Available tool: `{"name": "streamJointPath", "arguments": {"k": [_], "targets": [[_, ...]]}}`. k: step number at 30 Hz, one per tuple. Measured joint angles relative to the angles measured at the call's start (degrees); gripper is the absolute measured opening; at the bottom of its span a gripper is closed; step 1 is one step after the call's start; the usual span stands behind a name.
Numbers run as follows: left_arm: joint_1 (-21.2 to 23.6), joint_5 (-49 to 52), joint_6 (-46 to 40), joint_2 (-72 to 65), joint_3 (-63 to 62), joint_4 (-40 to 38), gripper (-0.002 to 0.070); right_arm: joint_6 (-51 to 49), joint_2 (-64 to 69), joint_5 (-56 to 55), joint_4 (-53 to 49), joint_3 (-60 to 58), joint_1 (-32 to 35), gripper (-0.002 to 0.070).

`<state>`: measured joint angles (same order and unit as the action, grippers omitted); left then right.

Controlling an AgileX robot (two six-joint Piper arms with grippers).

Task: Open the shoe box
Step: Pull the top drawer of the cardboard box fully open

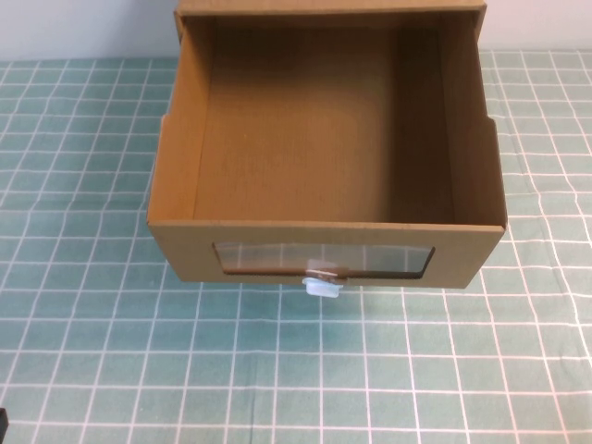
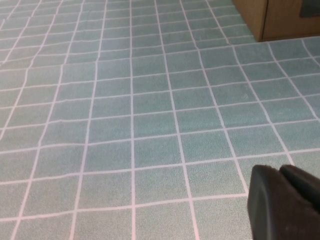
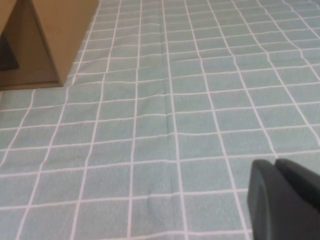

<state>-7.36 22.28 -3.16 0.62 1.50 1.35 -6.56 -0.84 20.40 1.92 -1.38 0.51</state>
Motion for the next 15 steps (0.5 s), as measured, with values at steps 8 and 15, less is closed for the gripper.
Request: {"name": "streamJointPath", "arguments": {"k": [8, 15], "targets": [[0.0, 0.0, 0.0, 0.0, 0.0, 0.0, -0.0005, 0.0, 0.0, 0.0, 0.2, 0.0, 0.0, -0.0014], [0.0, 0.0, 0.0, 0.0, 0.0, 0.0, -0.0005, 0.1, 0.0, 0.0, 0.3, 0.0, -0.4, -0.0014]]}}
